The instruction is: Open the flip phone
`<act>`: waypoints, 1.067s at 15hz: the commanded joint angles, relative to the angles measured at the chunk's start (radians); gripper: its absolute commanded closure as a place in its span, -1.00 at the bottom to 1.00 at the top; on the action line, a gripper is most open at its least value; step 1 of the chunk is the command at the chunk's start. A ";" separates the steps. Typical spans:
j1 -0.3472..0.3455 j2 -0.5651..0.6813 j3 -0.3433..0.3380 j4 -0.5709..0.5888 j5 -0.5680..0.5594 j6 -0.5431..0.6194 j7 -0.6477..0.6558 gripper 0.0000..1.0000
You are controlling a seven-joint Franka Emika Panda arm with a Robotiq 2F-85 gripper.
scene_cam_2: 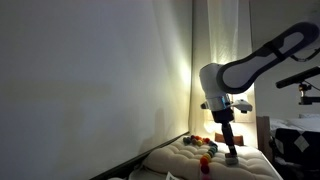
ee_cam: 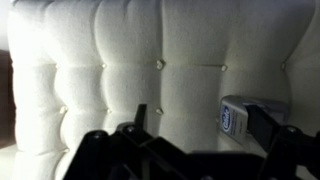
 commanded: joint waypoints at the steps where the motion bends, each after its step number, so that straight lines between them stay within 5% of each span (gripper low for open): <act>1: 0.007 0.025 -0.030 0.046 -0.008 -0.009 0.056 -1.00; 10: 0.002 0.076 -0.049 0.097 0.000 -0.028 0.089 -1.00; 11: 0.002 0.078 -0.050 0.101 0.000 -0.029 0.091 -0.89; 12: 0.004 0.077 -0.051 0.101 -0.002 -0.026 0.091 -0.45; 16: 0.007 0.080 -0.054 0.105 -0.004 -0.021 0.112 -0.06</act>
